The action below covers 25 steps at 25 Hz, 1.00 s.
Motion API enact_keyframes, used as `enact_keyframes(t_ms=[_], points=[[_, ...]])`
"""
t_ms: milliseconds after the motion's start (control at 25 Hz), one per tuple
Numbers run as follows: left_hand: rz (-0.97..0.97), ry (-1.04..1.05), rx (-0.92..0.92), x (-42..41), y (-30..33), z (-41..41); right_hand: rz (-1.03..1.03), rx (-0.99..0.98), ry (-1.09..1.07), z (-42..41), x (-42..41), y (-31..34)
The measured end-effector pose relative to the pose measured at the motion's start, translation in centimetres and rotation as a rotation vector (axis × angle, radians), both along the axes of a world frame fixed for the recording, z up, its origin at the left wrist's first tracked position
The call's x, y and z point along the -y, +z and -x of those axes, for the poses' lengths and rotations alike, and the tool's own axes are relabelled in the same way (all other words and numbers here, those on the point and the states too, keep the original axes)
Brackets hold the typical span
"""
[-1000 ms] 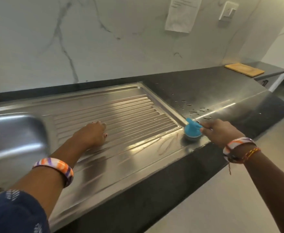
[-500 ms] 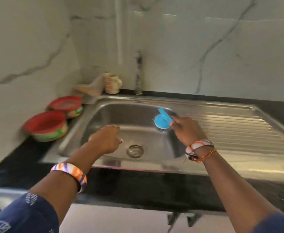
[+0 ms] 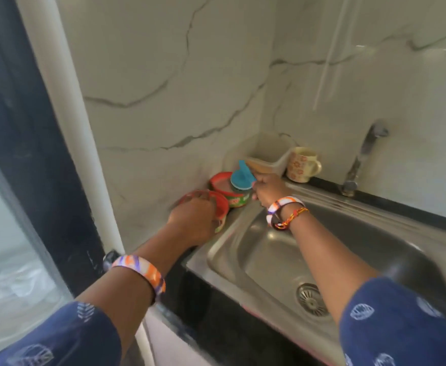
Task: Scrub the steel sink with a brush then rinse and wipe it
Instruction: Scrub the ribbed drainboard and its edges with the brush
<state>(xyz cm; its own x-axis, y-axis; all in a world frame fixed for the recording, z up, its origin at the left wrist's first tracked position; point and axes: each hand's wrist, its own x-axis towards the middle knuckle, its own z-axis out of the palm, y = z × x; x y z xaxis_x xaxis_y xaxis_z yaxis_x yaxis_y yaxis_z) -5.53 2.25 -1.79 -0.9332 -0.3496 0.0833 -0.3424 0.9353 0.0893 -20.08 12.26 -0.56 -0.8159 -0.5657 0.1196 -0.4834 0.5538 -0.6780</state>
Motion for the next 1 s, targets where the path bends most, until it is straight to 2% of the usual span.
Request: enact_keyframes(t_ms=[120, 400, 640, 840, 1000], points=[[0.052, -0.045, 0.063, 0.7, -0.3, 3.4, -0.098, -0.049, 0.05, 3.5, 3.4, -1.5], [0.016, 0.029, 0.107, 2.1, -1.2, 8.2, -0.328, -0.088, 0.16, 7.6, 5.1, -3.1], [0.075, 0.078, 0.167, 1.5, -0.5, 9.0, -0.192, 0.034, 0.279, 7.7, 5.0, -3.5], [0.126, 0.067, 0.173, 1.4, -0.6, 8.9, -0.197, 0.076, 0.237, 8.8, 3.8, -3.2], [0.134, 0.072, 0.198, 1.4, -0.4, 8.9, -0.107, 0.101, 0.207, 7.8, 5.6, -3.0]])
